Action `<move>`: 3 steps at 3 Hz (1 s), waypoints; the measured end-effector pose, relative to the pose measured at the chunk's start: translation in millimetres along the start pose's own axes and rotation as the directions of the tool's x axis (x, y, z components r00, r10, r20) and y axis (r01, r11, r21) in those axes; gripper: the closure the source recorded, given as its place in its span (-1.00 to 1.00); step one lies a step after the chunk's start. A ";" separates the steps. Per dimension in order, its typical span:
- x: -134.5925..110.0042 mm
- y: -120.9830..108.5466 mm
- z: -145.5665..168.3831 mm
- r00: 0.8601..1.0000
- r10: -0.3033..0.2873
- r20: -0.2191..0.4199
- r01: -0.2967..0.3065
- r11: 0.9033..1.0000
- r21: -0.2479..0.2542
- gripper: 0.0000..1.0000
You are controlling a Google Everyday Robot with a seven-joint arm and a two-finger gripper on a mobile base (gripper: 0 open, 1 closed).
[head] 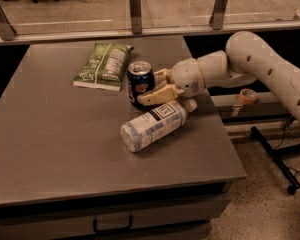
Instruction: Move pepsi can near blue plastic bottle
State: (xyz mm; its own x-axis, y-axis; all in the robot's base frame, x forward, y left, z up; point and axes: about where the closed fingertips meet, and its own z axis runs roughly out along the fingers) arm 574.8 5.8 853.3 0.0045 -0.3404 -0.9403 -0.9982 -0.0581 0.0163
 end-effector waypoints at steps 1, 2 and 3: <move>4.3 3.4 -2.3 1.000 0.003 -0.011 -0.003 1.000 0.004 -0.46; -1.5 3.3 -4.7 1.000 -0.001 -0.025 0.002 1.000 0.017 -0.89; -17.0 0.3 -9.2 0.999 -0.027 -0.033 0.028 0.999 0.044 -1.00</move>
Offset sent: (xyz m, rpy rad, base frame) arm -0.0015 -0.0103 0.0120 -0.0427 -0.0235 -0.0395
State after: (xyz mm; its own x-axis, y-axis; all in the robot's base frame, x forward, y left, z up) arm 575.0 2.9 872.5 0.0333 -0.3692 -0.9287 -0.9993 -0.0261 -0.0255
